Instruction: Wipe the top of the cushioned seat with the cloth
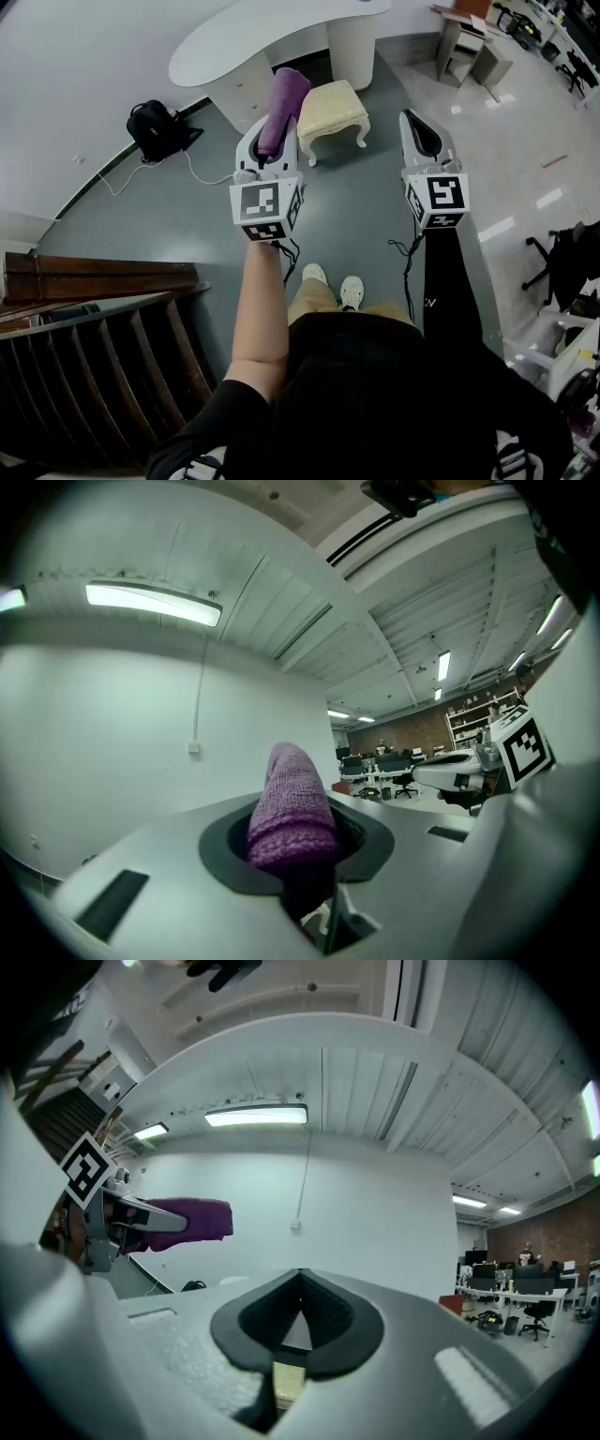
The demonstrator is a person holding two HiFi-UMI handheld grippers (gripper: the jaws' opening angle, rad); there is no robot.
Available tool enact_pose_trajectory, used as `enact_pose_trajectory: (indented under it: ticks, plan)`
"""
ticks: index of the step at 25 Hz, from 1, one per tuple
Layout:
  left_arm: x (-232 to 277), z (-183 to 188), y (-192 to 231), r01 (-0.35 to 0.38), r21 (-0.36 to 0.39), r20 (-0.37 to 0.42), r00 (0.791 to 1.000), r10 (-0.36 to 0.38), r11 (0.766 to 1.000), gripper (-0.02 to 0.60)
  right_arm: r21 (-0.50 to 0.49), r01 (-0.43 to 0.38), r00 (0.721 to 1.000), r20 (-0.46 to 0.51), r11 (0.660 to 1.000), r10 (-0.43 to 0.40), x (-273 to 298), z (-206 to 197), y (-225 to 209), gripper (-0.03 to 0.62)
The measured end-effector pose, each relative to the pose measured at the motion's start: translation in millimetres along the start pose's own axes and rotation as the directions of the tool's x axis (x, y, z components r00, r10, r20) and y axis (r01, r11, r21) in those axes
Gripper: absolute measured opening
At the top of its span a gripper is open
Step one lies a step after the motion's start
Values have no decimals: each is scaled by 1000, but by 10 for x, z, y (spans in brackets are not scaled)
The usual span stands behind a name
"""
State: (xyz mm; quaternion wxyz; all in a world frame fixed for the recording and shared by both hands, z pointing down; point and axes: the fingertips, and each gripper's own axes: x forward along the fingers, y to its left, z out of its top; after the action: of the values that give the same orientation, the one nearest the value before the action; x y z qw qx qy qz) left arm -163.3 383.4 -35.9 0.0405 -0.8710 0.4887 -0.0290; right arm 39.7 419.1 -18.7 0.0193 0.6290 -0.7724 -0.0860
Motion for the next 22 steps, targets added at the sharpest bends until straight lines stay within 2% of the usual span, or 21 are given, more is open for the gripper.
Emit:
enact_pose_trajectory:
  ticks: [11, 18, 22]
  plan:
    - [220, -102, 181, 6, -49, -5, 1000, -6, 999, 89, 44, 7, 1000, -21, 999, -6, 169, -135, -59, 0]
    - [822, -236, 503, 24, -66, -14, 1000, -25, 998, 89, 52, 7, 999, -37, 999, -5, 837, -282, -155, 0]
    - [1293, -231, 663, 76, -56, 0, 997, -76, 996, 89, 46, 2, 999, -38, 999, 0, 1335, -336, -266, 0]
